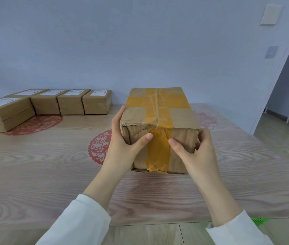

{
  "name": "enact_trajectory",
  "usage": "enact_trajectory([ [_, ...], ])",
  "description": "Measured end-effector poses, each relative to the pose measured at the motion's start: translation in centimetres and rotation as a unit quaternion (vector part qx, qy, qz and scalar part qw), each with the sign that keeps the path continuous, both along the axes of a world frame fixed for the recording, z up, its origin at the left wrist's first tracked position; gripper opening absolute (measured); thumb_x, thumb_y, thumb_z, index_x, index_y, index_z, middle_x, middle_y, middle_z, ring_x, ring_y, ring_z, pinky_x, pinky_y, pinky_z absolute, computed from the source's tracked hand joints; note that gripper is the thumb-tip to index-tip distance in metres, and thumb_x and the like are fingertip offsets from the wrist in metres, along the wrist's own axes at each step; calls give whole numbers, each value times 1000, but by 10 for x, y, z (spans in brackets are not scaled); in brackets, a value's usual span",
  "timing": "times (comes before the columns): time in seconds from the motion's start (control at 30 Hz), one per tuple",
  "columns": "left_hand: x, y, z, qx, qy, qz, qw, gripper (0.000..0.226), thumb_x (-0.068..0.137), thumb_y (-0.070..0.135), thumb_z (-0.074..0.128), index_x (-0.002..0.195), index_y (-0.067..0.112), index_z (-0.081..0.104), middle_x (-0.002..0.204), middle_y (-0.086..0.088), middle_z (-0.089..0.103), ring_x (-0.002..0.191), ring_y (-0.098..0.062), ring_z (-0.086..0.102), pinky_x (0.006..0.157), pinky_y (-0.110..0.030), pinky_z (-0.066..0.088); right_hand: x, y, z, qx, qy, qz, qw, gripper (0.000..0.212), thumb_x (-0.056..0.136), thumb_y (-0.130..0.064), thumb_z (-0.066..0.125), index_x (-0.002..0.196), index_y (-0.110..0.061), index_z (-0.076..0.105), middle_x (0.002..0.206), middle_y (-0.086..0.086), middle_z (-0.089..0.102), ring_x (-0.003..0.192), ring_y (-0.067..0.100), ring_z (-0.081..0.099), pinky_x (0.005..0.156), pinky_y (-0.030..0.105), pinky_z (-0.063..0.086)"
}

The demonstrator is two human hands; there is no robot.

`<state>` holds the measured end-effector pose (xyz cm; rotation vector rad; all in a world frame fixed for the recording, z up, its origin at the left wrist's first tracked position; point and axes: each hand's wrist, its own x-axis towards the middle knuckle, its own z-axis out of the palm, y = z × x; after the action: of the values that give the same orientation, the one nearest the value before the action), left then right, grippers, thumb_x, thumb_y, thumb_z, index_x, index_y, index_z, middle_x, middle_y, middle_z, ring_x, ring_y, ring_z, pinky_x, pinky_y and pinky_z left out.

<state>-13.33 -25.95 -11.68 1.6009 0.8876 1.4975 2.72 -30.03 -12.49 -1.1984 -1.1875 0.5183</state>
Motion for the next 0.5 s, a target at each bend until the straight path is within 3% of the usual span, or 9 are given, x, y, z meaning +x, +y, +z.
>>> enact_trajectory([
  [0.1,1,-1,-4,12,3,-10,1000,79,70,14,73,130,38,26,118,30,44,102,28,46,80,1,39,-1,0,1,8,17,23,1000,70,50,-54,70,113,-38,41,112,-17,58,100,-9,57,73,6,48],
  [0.23,0,-4,-5,12,9,-24,1000,81,69,13,73,131,32,25,115,26,48,100,25,50,78,0,41,-2,0,1,29,32,37,998,61,53,-52,70,108,-42,45,121,-9,60,107,-3,57,76,2,44],
  [0.3,0,-5,-2,-7,3,-32,999,78,71,23,74,130,31,23,112,23,50,97,23,53,75,-1,42,-2,0,0,43,39,53,997,58,58,-41,71,110,-38,46,119,-6,61,101,-7,59,75,3,44],
  [0.4,0,-5,1,-47,-11,-25,999,72,72,56,71,125,36,27,110,18,52,95,16,58,72,-4,46,0,-1,-2,52,42,76,995,63,63,-27,71,119,-29,43,117,-10,57,94,-14,59,73,2,44],
  [0.5,-2,-2,1,-65,-20,-16,998,77,62,42,70,126,34,28,109,14,54,83,19,58,72,-5,48,3,-2,-2,24,10,93,995,82,55,-43,78,126,-31,39,121,-16,53,102,-12,55,77,5,46],
])
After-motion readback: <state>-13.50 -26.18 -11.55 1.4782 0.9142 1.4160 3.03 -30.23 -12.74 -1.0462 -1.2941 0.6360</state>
